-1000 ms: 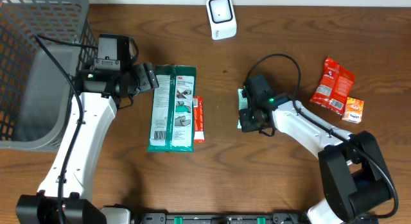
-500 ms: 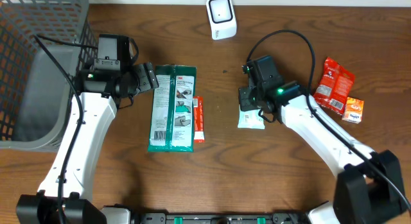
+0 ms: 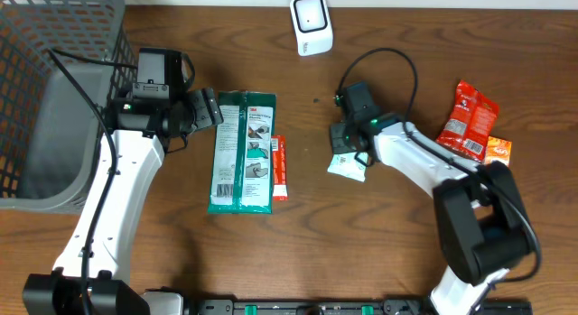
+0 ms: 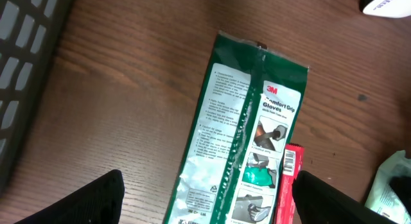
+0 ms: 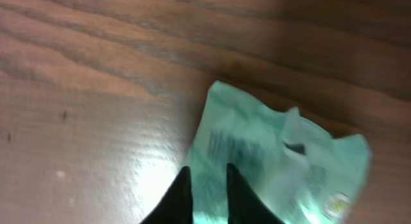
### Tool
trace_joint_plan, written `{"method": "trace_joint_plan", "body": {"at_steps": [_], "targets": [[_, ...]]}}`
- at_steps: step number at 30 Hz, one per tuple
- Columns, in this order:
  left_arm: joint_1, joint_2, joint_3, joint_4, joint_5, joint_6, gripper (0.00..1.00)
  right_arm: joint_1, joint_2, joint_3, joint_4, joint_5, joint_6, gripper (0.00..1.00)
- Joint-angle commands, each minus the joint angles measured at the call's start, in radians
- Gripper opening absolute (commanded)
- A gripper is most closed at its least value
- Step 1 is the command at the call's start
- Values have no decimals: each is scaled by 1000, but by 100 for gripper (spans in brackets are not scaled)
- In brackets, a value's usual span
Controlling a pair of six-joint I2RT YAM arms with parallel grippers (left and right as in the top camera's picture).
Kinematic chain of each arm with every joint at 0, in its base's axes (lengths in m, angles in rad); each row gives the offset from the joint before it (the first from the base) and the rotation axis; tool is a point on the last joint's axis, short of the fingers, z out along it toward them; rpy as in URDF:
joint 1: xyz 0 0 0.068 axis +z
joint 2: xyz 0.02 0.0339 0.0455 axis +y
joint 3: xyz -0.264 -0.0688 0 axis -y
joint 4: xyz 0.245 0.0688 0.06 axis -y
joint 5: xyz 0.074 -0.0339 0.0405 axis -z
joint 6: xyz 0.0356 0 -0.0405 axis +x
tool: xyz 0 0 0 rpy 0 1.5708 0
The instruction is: Scan the item barcode
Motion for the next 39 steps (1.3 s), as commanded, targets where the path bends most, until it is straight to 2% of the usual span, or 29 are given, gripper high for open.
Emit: {"method": "trace_joint_plan", "body": {"at_steps": [1,2,3,6,13,24,25,27,29,31,33,36,37,39], "targets": [[3,6,-1,0,3,-5,84,-21,-159,44,-63,5,-21,23],[3,6,-1,0,3,-5,84,-27,-184,44,-82,5,-20,25],[3,6,-1,0,3,-5,84,-45,-240,44,-130,3,-18,36],[3,6,-1,0,3,-5,84,-101,-322,44,-227,-23,-18,48],[3,6,-1,0,3,-5,84,-263,-331,18,-364,-180,-43,61],[2,6,-1,32,8,-6,84,-286,-327,-66,-258,-286,-69,61],[2,6,-1,47,35,-6,84,-286,-327,-74,-254,-288,-69,61],[1,6,-1,29,129,-5,95,-286,-327,-89,-243,-304,-72,61],[-14,6,-11,33,340,29,96,-286,-327,-111,-217,-329,-73,60],[-53,8,-23,56,441,83,93,-286,-327,-123,-193,-351,-72,57],[-116,16,-37,89,447,97,92,-286,-327,-133,-173,-372,-72,53],[-212,40,-50,141,448,96,91,-289,-327,-133,-176,-378,-72,53],[-246,54,-50,153,448,96,81,-291,-327,-133,-177,-385,-72,53],[-310,84,-50,188,447,87,34,-300,-326,-133,-181,-389,-72,52]]}}
